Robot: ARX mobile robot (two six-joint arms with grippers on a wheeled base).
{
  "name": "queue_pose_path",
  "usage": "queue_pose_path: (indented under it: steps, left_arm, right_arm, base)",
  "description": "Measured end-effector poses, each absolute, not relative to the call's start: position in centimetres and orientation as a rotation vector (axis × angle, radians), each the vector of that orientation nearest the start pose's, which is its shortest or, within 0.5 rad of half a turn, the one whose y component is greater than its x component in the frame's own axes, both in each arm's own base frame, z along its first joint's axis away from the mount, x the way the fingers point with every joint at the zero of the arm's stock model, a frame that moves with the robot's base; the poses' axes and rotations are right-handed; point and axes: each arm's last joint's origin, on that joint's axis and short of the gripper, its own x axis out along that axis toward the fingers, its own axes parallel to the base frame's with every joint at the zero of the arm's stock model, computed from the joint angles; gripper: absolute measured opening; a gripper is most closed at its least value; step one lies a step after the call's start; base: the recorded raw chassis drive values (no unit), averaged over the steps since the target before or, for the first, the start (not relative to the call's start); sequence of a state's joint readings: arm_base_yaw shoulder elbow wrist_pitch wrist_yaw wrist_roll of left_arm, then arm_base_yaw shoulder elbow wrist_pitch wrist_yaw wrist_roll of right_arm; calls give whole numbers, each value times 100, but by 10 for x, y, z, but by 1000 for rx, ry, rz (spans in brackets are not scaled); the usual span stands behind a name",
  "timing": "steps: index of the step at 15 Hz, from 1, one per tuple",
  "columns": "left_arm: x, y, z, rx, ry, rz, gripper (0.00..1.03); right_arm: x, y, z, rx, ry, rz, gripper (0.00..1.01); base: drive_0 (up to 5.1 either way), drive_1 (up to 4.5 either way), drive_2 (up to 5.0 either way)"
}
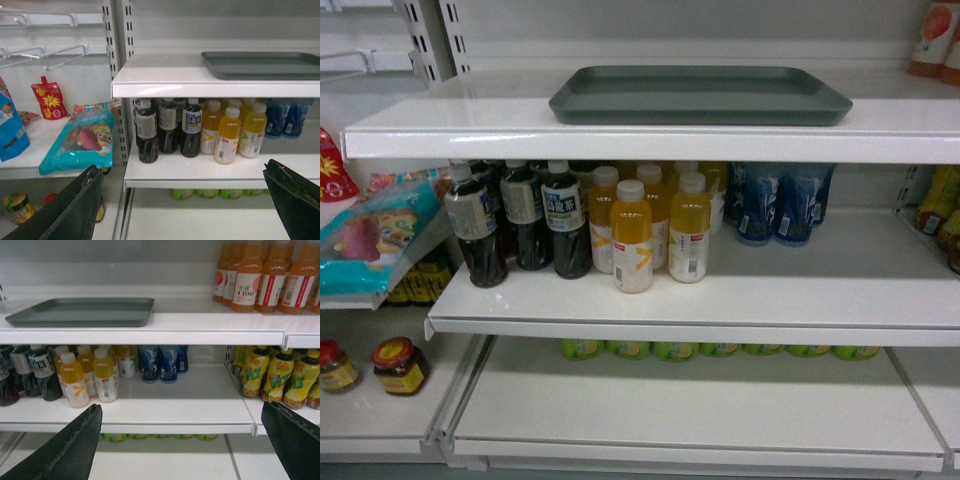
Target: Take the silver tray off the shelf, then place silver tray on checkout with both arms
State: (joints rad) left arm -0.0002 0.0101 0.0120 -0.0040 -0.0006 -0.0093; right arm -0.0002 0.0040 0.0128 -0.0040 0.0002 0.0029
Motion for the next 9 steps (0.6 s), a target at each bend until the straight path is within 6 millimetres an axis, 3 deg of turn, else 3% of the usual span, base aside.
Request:
queue_pose_path:
  steps: [9]
  left_arm:
    - [98, 0, 166, -9, 2, 0, 98]
  right_arm:
    - [97, 0, 167, 3, -4, 0, 98]
  base:
    - [0, 0, 0]
